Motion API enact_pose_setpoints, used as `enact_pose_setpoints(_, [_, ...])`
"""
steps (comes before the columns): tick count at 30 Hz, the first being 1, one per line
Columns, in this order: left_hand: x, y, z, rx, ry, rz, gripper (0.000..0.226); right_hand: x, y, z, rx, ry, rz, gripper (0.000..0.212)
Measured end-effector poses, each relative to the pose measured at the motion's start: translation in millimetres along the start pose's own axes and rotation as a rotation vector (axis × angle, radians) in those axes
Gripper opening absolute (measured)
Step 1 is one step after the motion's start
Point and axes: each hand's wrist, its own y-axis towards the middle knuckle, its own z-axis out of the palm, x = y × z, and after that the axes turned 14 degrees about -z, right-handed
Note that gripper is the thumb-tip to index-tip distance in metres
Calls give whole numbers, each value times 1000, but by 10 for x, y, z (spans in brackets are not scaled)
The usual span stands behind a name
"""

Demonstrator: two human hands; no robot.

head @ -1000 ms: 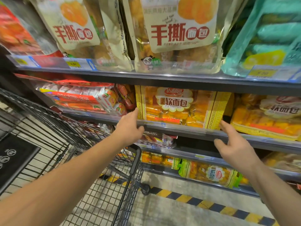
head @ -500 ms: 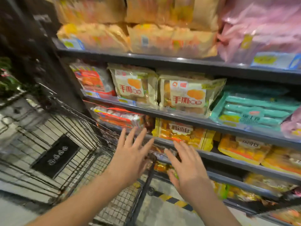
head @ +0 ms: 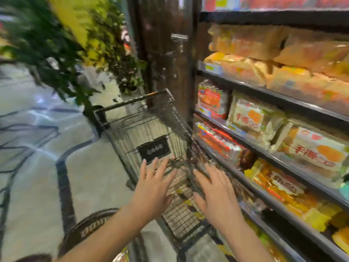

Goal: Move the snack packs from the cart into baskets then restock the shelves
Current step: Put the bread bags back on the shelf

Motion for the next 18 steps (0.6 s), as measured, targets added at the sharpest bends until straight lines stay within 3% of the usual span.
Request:
enact_pose_setpoints(9, [749,-1655,217,203,-41,-528,78,930,85,492,96,135,-471,62])
enact_pose_setpoints(18, [1432,-2977,697,369,-144,-953,77,2301,310,1122,416,131,-888,66])
